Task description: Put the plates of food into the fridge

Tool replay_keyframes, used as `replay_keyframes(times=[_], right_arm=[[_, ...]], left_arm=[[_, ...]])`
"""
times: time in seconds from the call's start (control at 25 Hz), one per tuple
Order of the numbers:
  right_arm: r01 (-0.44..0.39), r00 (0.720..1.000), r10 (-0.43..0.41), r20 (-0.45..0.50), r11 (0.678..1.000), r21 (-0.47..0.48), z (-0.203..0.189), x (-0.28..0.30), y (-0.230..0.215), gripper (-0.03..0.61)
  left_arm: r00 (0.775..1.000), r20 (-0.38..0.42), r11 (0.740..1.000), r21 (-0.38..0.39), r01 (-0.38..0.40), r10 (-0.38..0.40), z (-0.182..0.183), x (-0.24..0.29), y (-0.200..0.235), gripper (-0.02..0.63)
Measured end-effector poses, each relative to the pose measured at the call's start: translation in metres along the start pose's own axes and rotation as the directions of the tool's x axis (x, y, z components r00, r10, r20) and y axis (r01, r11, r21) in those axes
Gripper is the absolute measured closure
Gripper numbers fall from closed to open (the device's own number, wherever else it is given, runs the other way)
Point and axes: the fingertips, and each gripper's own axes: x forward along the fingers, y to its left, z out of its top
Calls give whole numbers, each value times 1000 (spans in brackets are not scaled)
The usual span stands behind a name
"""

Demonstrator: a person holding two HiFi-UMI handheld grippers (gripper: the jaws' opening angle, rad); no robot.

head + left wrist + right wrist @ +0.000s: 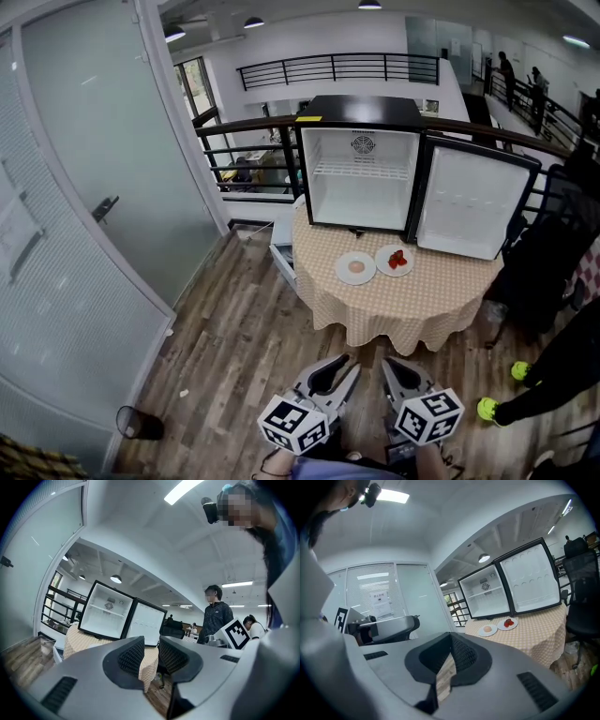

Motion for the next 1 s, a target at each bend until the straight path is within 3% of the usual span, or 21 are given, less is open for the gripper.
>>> replay_keyframes(times=[0.2, 0.44, 0.68, 1.0], right_arm=[[33, 999, -33, -3, 999, 23, 5, 30, -26, 563], [78, 997, -77, -21, 995, 65, 23, 96, -53, 563], [122, 992, -119, -47, 990, 70, 50, 183, -88, 563], [200, 979, -193, -64, 973, 116, 65, 263, -136, 563]], left_arm=[[999, -2, 999, -14, 36, -37, -2, 32, 30, 505], [997, -5, 997, -14, 73, -73, 19, 70, 97, 505], [998, -8, 996, 58, 62, -62, 52, 106, 178, 505], [998, -24, 998, 36, 53, -52, 65, 152, 273, 505]])
